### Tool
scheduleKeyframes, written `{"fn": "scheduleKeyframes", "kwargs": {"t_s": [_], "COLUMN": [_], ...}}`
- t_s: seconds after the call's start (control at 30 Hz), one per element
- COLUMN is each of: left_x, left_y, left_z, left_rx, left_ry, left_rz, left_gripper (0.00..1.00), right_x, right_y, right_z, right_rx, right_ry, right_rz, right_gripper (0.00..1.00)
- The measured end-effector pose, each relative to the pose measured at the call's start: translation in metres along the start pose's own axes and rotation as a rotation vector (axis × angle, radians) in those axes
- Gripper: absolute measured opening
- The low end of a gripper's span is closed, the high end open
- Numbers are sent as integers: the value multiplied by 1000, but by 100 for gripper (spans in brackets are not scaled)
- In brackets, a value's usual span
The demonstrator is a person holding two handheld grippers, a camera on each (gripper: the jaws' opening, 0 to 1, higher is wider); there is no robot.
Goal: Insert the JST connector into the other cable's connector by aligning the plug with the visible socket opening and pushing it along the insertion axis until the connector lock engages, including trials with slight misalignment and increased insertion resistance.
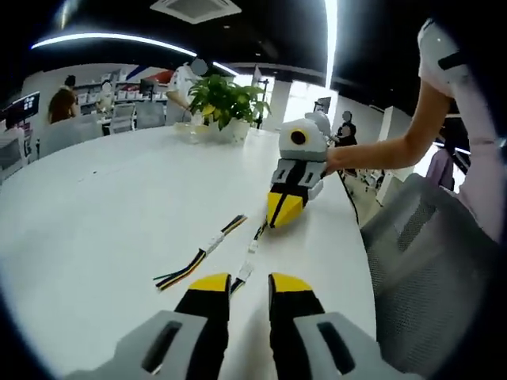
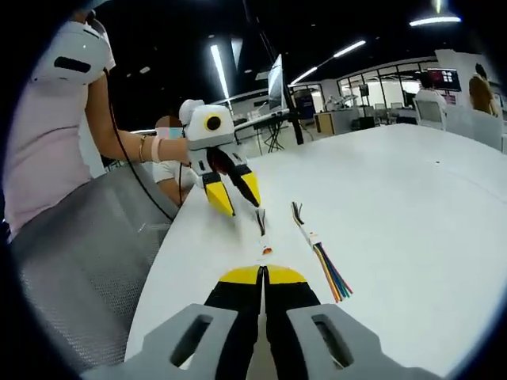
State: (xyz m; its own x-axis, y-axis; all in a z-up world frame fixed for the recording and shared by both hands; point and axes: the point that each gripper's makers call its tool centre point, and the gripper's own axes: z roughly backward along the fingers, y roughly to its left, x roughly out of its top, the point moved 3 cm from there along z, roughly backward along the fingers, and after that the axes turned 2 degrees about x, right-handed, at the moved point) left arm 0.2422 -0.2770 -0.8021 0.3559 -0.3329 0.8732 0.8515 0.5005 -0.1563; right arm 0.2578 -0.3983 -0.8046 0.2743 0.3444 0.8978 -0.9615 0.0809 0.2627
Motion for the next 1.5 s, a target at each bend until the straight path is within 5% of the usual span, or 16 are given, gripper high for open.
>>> {"fn": "scheduleKeyframes", "kwargs": {"t_s": [0.37,0.53,0.7,1.5], "left_x": [4,-3,-5,-7], "left_y": [-2,-4,-4,-2], "left_z": [-13,-18,-21,-33], "left_rx": [33,26,26,-1], "left_ry": [-1,35,50,60], "left_rz": [-58,-62,-68,-148], "left_gripper": [11,11,11,8], "right_x": [-2,-4,-6,-17], "right_y": [-6,-2,-4,-10], "right_z": [-6,-11,-16,-20], "right_rx": [-18,8,10,46], "right_ry": [69,94,117,235], "right_rz": [67,73,102,202], "right_gripper": [0,11,3,9]}}
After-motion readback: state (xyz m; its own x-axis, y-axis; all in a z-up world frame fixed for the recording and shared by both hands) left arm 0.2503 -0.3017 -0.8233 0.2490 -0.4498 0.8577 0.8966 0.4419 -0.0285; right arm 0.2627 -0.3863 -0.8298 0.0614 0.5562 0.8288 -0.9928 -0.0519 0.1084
